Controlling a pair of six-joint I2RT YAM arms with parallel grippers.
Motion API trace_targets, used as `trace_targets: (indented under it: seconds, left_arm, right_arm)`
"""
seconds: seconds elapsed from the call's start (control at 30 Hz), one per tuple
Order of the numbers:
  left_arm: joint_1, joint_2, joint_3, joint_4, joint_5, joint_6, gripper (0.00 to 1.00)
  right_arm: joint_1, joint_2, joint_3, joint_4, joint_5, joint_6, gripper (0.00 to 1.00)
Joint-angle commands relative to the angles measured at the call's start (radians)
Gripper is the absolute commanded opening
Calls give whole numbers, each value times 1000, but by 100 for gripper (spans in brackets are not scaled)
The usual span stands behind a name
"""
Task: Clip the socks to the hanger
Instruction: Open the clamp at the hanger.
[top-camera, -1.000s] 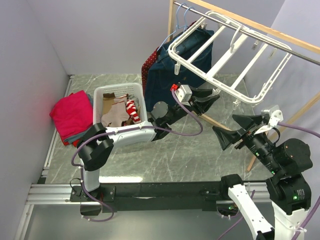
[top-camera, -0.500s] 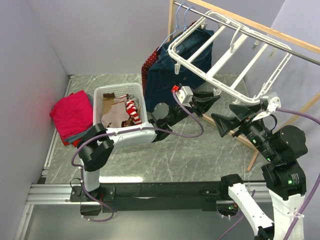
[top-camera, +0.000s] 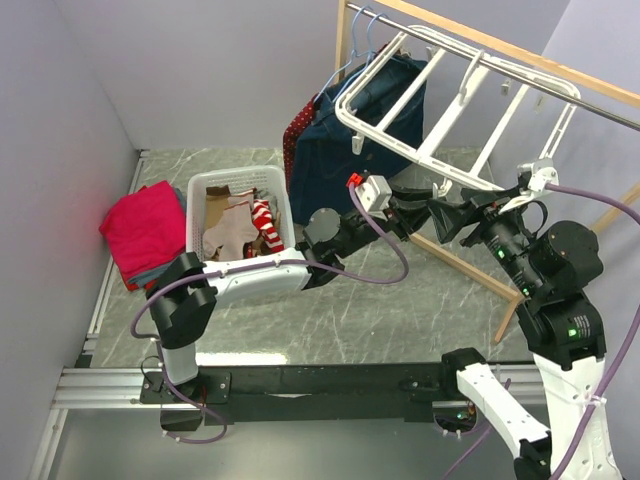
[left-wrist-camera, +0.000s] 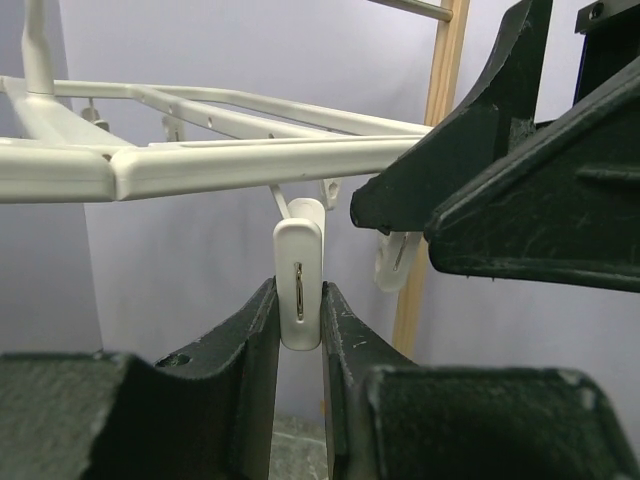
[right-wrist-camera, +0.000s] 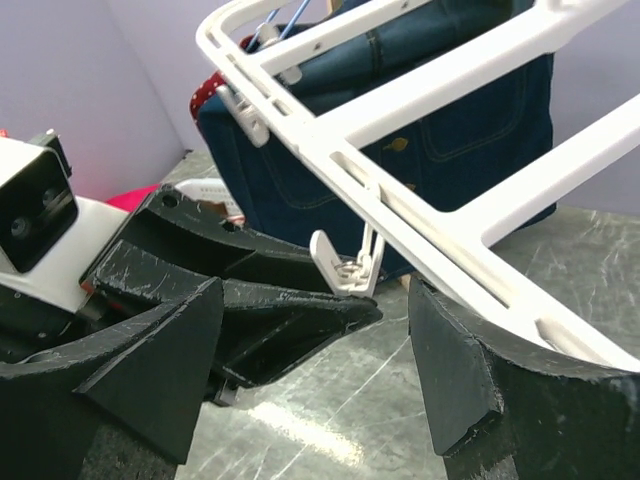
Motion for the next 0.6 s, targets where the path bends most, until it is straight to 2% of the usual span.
trace_targets:
  seconds: [0.0,0.33,0.43,0.57]
  left_arm:
    - [-15,-56,24,-29,10,12,14]
    - [-24,-61,73,-125,24,3,15]
    - [-27,-58,85,-144,28,0,15]
    - [-30,-61,88,-144,36,-14,15]
  right_arm:
    - [13,26,47,53,76,-19,80]
    - [21,52,39,74,46,-7,75]
    - [21,47,29,88,51,-2,69]
    - [22,49,18,104,77,21,68]
